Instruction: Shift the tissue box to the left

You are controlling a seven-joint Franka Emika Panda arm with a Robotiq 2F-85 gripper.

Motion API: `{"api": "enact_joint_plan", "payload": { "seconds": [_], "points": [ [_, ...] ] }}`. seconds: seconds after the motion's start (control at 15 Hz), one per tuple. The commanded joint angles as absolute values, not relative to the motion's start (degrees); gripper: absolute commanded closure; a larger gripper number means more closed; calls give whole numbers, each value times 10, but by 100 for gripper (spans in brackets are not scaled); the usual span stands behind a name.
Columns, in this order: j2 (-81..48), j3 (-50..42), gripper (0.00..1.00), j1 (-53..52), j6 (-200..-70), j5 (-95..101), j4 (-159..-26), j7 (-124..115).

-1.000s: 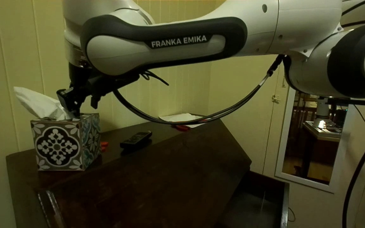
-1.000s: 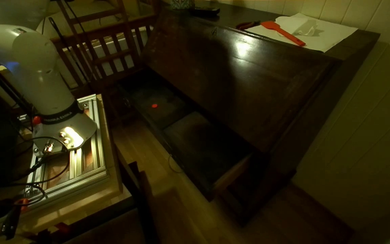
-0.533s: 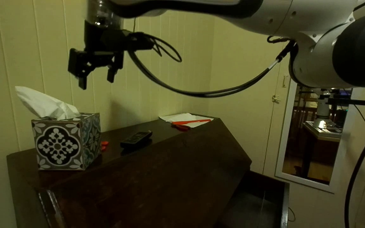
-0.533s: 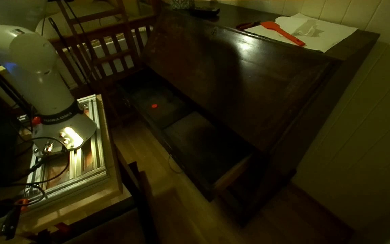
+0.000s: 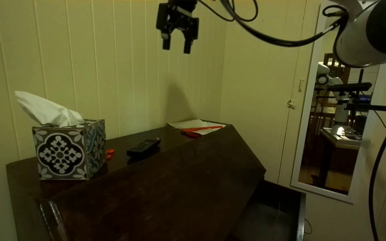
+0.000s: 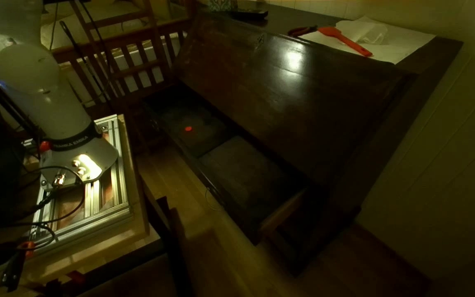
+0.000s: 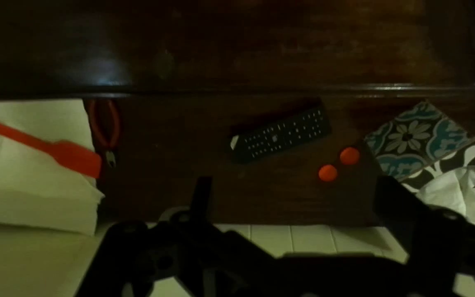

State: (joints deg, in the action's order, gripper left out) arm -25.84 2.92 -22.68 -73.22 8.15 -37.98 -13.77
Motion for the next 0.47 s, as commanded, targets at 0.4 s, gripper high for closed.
{"api": "enact_joint_plan", "payload": {
  "seconds": [0.4],
  "points": [
    [-183,32,0,-100,-650,-64,-385,-69]
  ]
}}
